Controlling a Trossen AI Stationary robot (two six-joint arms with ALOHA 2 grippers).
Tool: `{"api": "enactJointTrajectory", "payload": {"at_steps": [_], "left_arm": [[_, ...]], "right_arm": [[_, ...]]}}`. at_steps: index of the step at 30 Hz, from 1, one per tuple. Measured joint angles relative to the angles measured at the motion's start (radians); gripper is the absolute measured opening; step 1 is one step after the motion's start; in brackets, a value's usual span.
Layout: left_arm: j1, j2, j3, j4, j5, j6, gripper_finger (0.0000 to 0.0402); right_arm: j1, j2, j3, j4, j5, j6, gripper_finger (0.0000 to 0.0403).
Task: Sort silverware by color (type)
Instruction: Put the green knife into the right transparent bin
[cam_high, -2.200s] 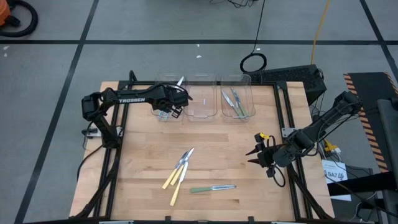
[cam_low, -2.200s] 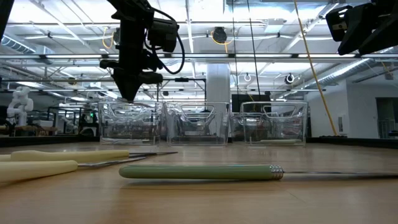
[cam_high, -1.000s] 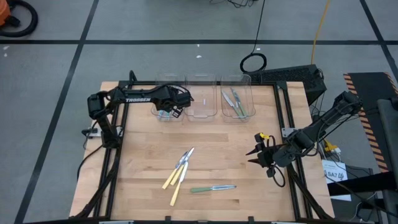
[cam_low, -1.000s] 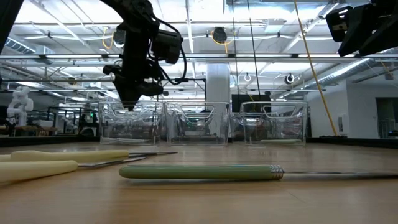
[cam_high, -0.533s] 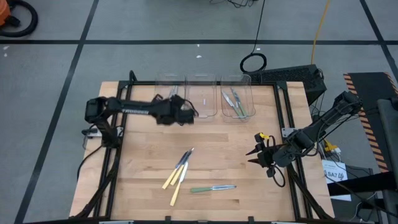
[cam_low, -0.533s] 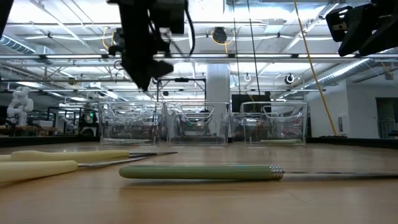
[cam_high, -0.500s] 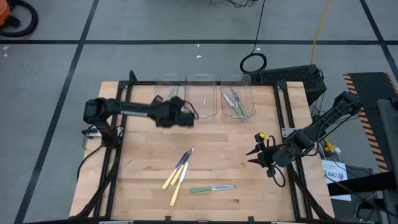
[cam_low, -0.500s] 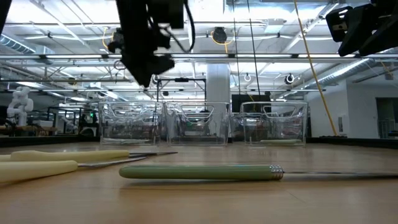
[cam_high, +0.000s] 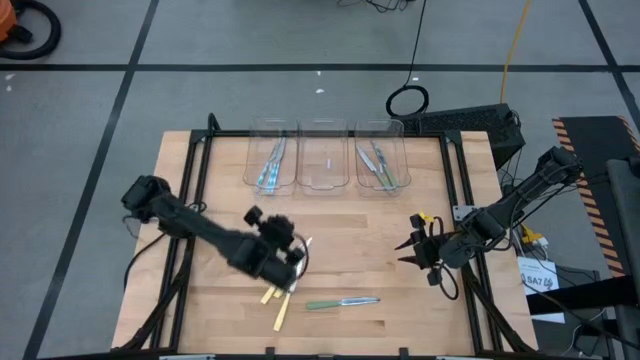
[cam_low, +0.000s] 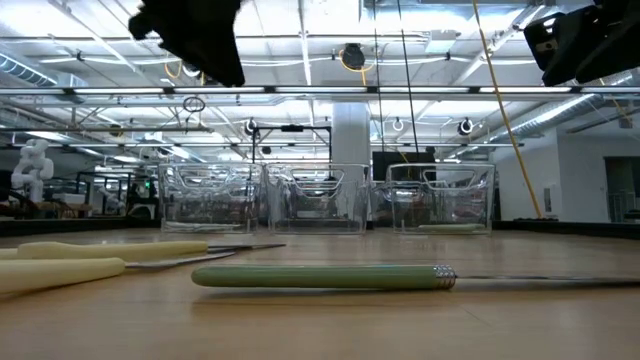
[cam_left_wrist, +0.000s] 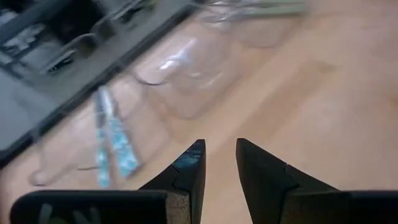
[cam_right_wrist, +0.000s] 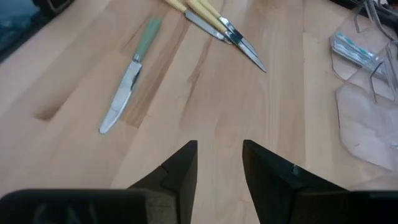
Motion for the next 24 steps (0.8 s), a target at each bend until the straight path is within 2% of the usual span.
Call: {"api": "enactJointTrajectory", "payload": {"at_steps": [4, 7, 17, 24], "left_arm": [[-0.088, 0.024, -0.001, 0.075, -0.004, 0.005, 0.0099], [-0.127, 0.032, 0.000, 0.153, -0.004, 0.032, 0.0099], [-0.217, 0.103, 0.001, 0.542, 0.031, 0.220, 0.0099], [-0.248, 0.161, -0.002, 0.723, 0.066, 0.311, 0.0099]], "right_arm": [[0.002, 0.017, 0.000, 0.055, -0.008, 0.073, 0.0121], [0.005, 0.058, 0.000, 0.122, -0.084, 0.079, 0.0121], [0.040, 0.327, 0.000, 0.271, -0.228, 0.153, 0.0122], [0.104, 0.491, 0.010, 0.466, -0.236, 0.175, 0.0122]]}}
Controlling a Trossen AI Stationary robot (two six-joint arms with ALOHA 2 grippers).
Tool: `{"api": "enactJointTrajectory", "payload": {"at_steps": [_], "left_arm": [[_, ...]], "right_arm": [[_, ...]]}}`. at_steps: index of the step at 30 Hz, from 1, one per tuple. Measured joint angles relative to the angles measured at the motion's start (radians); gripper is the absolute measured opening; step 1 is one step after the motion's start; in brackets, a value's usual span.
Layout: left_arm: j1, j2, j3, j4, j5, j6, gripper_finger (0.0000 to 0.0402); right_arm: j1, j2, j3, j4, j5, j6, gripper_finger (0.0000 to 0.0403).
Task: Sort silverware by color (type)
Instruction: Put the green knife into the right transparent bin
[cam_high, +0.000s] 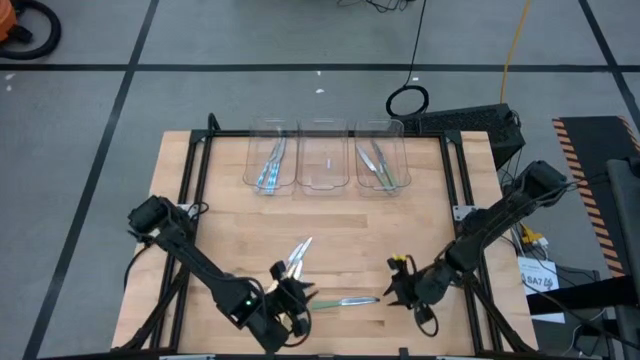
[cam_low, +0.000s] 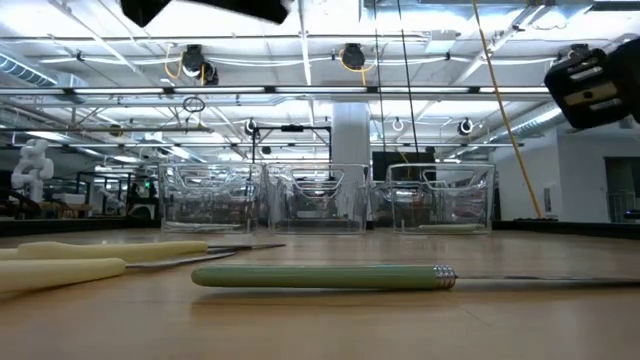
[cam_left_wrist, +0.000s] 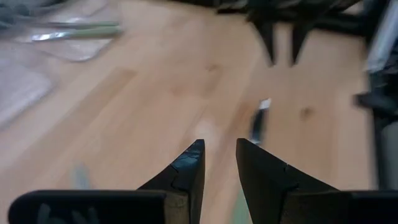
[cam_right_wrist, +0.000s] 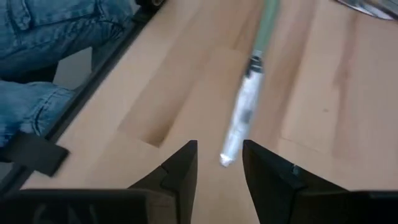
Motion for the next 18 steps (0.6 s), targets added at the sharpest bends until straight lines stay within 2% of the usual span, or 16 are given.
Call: {"api": "enactJointTrajectory", "payload": {"at_steps": [7, 10, 18], "left_arm": [[-0.001, 0.054, 0.002, 0.080, 0.019, 0.005, 0.0099], [0.006, 0.086, 0.001, 0.132, 0.061, 0.012, 0.0099], [0.009, 0.133, 0.003, 0.199, 0.103, 0.027, 0.0099]], "right_arm": [[0.057, 0.121, 0.036, 0.105, 0.002, 0.026, 0.0122], [0.082, 0.177, 0.058, 0.116, 0.010, 0.025, 0.0121], [0.116, 0.292, 0.138, 0.115, 0.134, 0.024, 0.0121]]}}
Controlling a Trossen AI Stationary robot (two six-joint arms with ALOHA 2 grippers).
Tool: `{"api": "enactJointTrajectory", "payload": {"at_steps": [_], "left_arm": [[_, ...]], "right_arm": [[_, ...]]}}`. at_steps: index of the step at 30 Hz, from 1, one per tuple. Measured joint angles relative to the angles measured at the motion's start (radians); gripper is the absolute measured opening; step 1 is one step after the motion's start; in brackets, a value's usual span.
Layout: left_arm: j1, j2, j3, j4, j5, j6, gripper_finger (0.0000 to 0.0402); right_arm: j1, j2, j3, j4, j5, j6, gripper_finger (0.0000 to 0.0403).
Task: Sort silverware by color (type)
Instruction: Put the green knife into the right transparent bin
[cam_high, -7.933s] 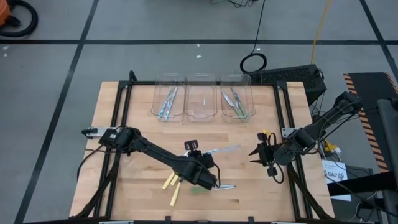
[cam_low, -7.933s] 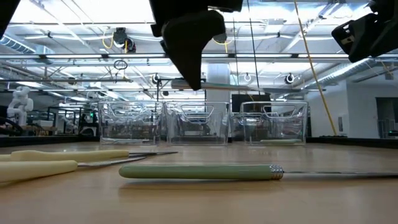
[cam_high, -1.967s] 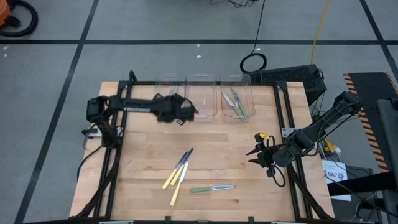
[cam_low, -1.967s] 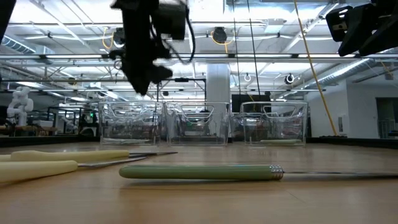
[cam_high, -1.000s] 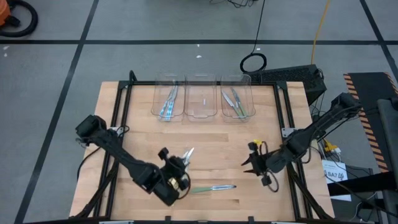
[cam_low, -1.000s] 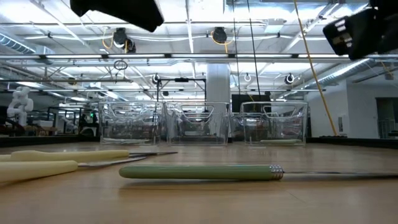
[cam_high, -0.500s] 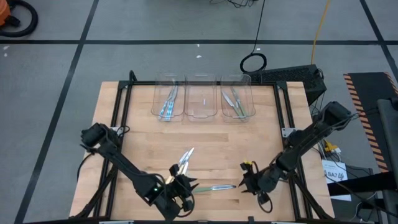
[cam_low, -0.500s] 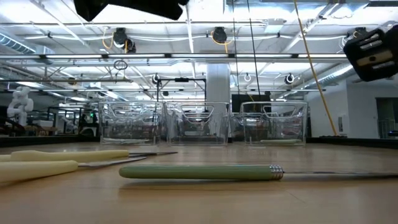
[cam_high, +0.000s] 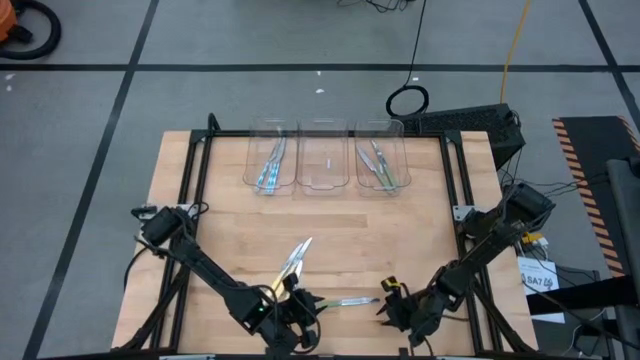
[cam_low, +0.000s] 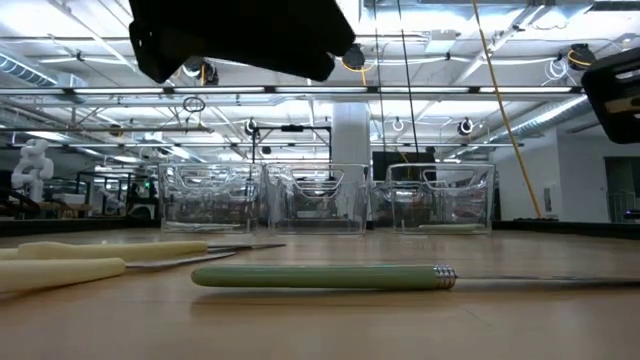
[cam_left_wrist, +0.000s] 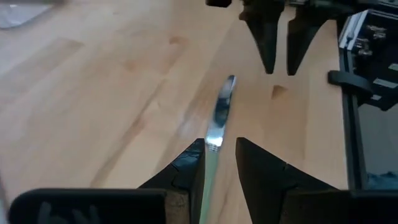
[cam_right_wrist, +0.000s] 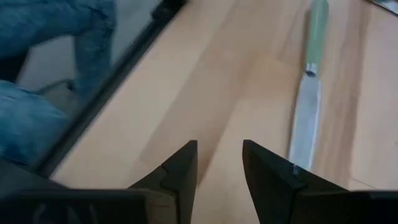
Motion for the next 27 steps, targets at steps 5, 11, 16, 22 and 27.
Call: {"api": "enactJointTrajectory", "payload": {"at_steps": [5, 11, 16, 22, 27], "left_arm": [[-0.003, 0.026, 0.000, 0.040, -0.005, 0.013, 0.0099], [0.002, 0.053, -0.002, 0.039, 0.019, 0.040, 0.0099], [0.012, 0.061, -0.001, 0.042, 0.021, 0.076, 0.0099], [0.043, 0.061, -0.001, 0.038, 0.029, 0.153, 0.0099], [0.081, 0.061, -0.001, 0.039, 0.087, 0.229, 0.0099]], "right_arm": [[0.008, 0.065, 0.032, -0.001, 0.000, 0.000, 0.0121], [0.008, 0.109, 0.037, -0.005, 0.006, -0.002, 0.0121], [0.003, 0.111, 0.037, -0.031, 0.067, -0.040, 0.0121], [-0.016, 0.112, 0.037, -0.045, 0.106, -0.106, 0.0121], [-0.050, 0.112, 0.037, -0.044, 0.104, -0.157, 0.0121]]}}
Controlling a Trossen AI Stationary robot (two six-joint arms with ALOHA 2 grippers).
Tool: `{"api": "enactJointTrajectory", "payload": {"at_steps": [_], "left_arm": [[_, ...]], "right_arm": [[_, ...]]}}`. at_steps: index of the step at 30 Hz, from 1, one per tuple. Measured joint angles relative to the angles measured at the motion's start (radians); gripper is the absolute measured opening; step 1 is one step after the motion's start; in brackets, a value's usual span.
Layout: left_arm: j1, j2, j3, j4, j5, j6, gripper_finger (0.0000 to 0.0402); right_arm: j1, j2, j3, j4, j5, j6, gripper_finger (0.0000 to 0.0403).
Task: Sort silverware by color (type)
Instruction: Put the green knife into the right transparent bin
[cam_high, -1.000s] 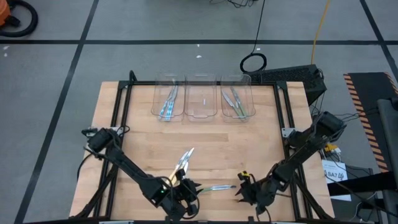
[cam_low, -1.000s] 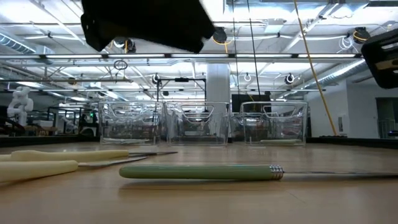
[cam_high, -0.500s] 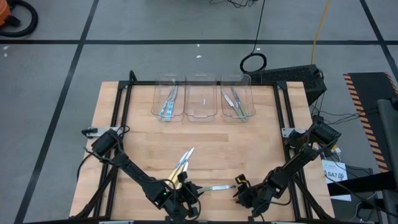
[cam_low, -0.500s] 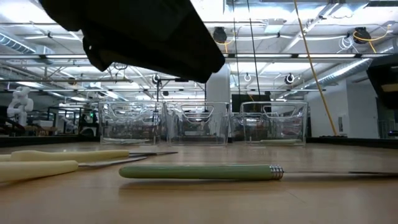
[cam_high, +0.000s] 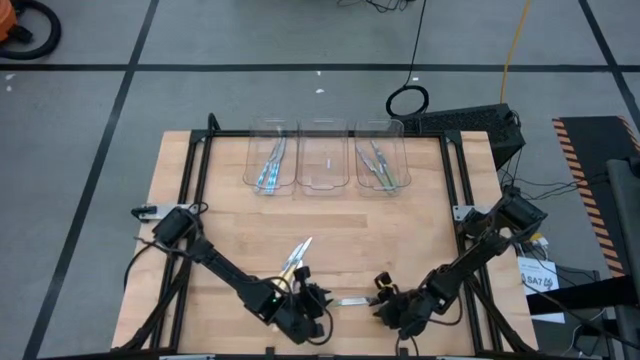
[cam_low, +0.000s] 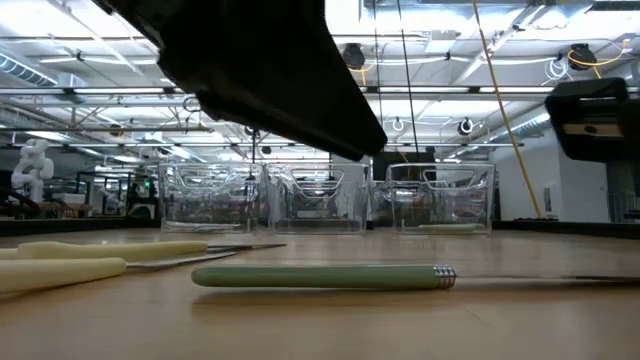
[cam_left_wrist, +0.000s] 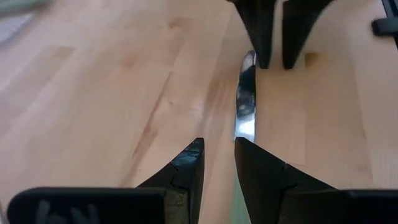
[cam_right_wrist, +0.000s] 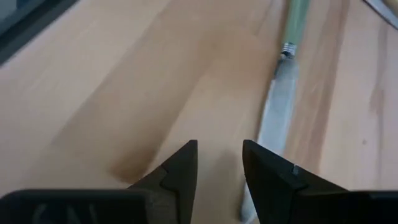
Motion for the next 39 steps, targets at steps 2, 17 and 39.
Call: {"api": "enactJointTrajectory", "payload": {"at_steps": [2, 17, 39], "left_arm": [[0.018, 0.000, 0.000, 0.000, 0.043, 0.011, 0.0099], [0.105, 0.000, 0.000, -0.107, 0.127, 0.060, 0.0099], [0.091, 0.000, 0.000, -0.031, 0.126, -0.023, 0.0099]], "right_arm": [[-0.016, 0.000, 0.000, 0.000, -0.002, -0.025, 0.0121], [-0.142, -0.003, 0.002, -0.098, -0.007, -0.104, 0.0121], [0.118, -0.035, -0.003, 0.059, 0.184, 0.200, 0.0226]]}}
